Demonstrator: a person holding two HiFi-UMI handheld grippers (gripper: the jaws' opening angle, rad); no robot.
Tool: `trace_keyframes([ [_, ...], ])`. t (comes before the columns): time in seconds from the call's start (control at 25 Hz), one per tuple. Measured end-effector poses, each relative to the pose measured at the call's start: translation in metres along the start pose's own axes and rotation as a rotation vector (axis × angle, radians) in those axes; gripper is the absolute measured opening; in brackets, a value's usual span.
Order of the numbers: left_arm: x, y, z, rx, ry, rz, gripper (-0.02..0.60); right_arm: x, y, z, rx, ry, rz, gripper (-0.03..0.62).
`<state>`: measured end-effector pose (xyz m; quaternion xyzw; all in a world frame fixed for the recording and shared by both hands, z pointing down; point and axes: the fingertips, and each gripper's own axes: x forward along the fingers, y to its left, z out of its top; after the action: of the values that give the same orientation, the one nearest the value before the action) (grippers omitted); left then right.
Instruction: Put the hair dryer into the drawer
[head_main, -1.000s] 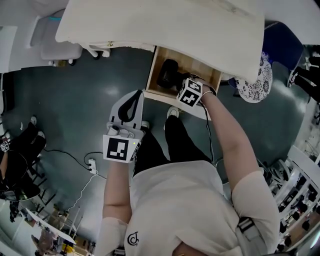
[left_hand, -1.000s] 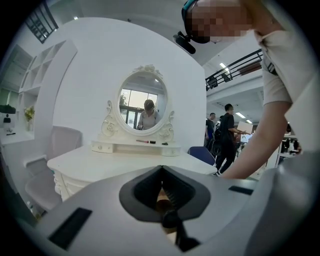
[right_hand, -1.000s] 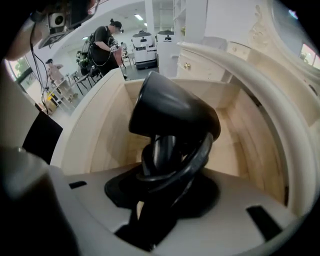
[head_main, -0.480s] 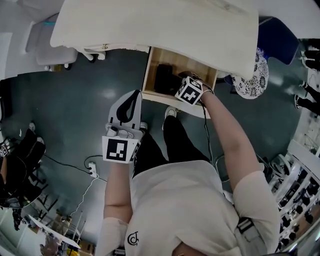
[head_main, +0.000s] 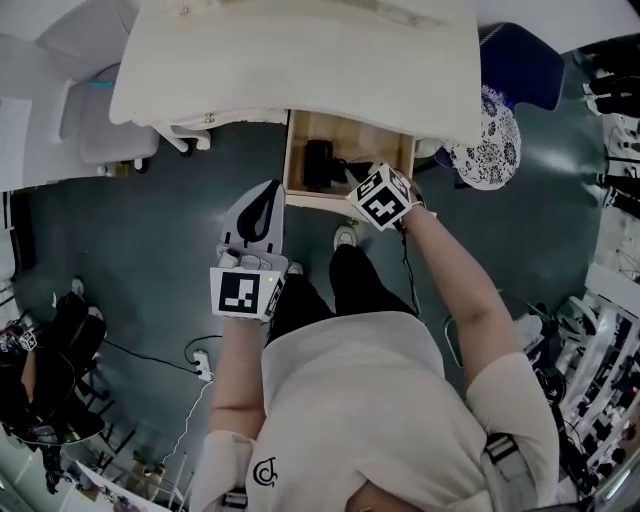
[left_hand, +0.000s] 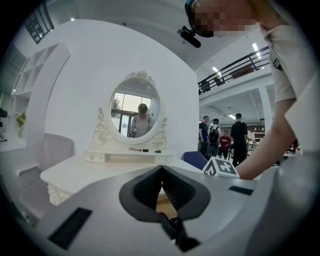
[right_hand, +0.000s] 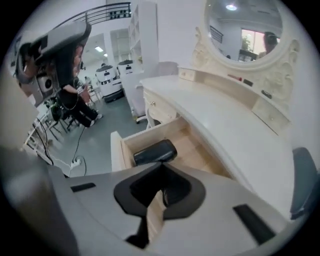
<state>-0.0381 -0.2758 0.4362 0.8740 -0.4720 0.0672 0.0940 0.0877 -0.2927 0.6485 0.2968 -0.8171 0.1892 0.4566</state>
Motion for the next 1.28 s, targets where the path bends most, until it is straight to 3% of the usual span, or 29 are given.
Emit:
trace_keyframes([
  [0.16,0.0,-0.004,0.007,0.009,0.009,-0.02,0.012,-0.048,-0.004,0.027,0.075,-0.117,-0.097,0.008],
  [0.44,-0.004,-0.014,0.042,0.048,-0.022,-0.069,0.012,-0.157,0.001,0.082,0.144,-0.466,-0.228,0.006],
  [0.84,-0.02,-0.021,0.114,0.154,-0.116,-0.093,0.012,-0.297,0.021,0.128,0.088,-0.825,-0.491,0.005],
  [0.96,-0.026,-0.019,0.127,0.157,-0.125,-0.069,0.012,-0.324,0.023,0.127,0.111,-0.891,-0.545,0.005],
  [1.28,-0.044,-0.035,0.15,0.197,-0.158,-0.121,0.012,-0.364,0.037,0.125,0.15,-0.993,-0.627,0.005],
])
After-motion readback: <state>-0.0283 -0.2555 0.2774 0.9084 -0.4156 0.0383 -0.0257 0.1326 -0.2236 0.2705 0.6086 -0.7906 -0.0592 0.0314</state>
